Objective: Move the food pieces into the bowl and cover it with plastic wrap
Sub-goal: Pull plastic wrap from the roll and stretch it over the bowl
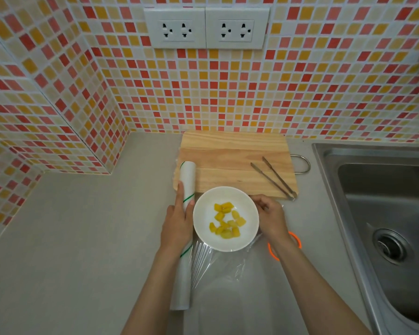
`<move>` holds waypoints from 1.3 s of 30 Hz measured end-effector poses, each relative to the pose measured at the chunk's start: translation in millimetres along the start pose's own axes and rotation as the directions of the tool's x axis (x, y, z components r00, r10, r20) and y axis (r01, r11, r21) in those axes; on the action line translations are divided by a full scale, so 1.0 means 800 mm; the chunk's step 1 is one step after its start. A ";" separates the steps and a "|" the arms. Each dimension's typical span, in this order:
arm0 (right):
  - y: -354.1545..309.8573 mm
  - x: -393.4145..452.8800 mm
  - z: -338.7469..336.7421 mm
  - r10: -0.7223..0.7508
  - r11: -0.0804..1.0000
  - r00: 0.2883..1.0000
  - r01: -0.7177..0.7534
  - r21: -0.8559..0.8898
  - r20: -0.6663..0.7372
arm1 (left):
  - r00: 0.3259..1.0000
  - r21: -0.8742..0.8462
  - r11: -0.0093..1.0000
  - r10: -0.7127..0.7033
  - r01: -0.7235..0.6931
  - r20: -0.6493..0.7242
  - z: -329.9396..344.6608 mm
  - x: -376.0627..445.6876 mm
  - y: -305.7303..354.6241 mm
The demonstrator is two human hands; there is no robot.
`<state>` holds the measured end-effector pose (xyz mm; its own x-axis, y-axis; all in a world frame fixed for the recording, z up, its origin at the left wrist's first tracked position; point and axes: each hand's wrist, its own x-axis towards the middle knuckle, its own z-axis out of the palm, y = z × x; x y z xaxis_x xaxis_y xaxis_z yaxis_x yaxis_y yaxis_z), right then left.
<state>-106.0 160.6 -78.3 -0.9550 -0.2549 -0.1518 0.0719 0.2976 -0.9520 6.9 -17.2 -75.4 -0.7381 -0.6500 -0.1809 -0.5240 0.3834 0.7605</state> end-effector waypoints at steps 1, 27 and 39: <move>0.002 0.000 0.000 0.018 1.000 1.000 -0.018 0.008 0.024 | 1.000 0.003 1.000 -0.004 0.004 0.003 0.000 0.000 0.000; 0.007 0.031 0.015 0.384 0.920 0.921 -0.375 -0.114 0.068 | 0.999 -0.087 0.996 0.003 0.001 0.039 -0.005 0.001 -0.004; -0.036 -0.016 0.001 -0.154 0.968 0.978 0.119 0.223 0.143 | 1.000 -0.052 0.999 -0.004 0.005 0.023 -0.003 -0.001 -0.002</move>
<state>-95.9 154.7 -49.4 -0.9036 -0.4264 -0.0403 0.0197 0.0526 -0.9984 9.5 -19.2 -75.1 -0.7452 -0.6367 -0.1982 -0.5053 0.3453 0.7909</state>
